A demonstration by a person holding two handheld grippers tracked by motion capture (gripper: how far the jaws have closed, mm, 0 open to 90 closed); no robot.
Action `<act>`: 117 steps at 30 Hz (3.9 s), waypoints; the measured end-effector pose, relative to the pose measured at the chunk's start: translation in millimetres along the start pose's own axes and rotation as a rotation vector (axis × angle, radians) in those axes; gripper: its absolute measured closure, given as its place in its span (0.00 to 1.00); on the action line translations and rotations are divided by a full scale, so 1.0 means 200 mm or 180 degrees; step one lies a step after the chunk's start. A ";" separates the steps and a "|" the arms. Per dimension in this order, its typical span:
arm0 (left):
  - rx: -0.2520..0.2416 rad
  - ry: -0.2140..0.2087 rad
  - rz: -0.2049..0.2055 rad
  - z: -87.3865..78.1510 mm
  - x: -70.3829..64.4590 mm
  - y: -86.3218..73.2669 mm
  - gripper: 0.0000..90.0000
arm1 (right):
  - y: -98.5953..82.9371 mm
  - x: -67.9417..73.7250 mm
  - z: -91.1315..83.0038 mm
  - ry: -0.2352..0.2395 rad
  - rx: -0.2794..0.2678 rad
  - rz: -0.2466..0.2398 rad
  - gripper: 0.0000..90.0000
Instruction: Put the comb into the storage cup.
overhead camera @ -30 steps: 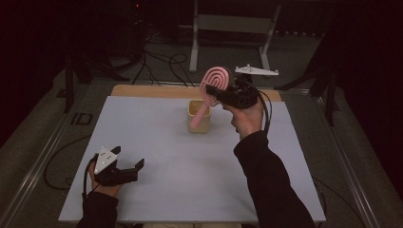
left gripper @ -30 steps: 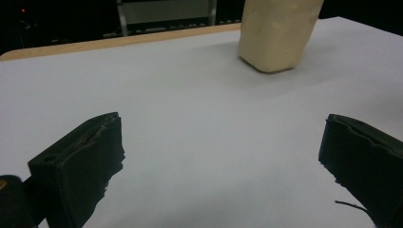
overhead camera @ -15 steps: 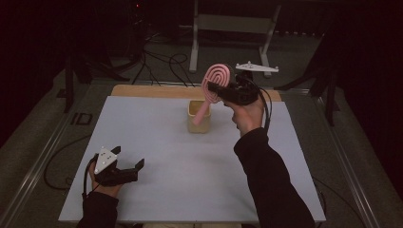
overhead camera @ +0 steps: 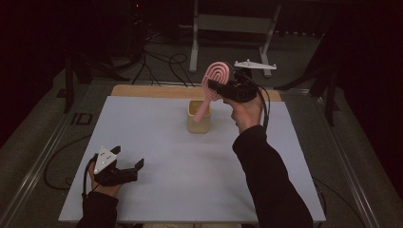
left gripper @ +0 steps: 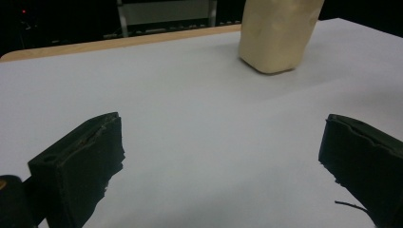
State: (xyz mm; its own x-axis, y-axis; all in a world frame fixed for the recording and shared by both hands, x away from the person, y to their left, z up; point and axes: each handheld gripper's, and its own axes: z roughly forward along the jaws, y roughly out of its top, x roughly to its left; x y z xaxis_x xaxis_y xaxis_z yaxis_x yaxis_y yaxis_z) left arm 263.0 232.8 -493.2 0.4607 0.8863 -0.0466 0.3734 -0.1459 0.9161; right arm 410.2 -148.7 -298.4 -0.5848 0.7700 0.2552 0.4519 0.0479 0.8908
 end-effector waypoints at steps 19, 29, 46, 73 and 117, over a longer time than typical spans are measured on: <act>-0.0004 0.0003 0.0005 0.00 0.00 0.00 0.02 | 0.00 -0.04 0.05 -0.0095 -0.0010 0.0032 0.71; -0.0007 0.0004 0.0003 0.00 0.00 0.00 0.02 | 0.00 -0.07 0.07 -0.0153 -0.0056 0.0072 0.71; -0.0004 -0.0002 0.0008 0.00 0.00 0.00 0.02 | 0.01 -0.14 0.10 -0.0330 -0.0142 0.0119 0.71; -0.0009 0.0005 0.0001 0.00 0.00 0.00 0.02 | -0.02 -0.20 0.14 -0.0495 -0.0206 0.0323 0.71; -0.0013 0.0010 -0.0010 -0.01 0.01 0.00 0.02 | -0.14 -0.16 0.29 -0.0430 -0.0051 0.0337 0.71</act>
State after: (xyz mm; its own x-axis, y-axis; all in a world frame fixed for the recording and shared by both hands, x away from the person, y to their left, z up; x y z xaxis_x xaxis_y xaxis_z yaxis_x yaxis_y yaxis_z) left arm 262.6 234.6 -492.5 0.4570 0.8881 -0.0483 0.3716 -0.1413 0.9176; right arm 456.0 -138.1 -354.7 -0.4380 0.8488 0.2961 0.4948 -0.0474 0.8677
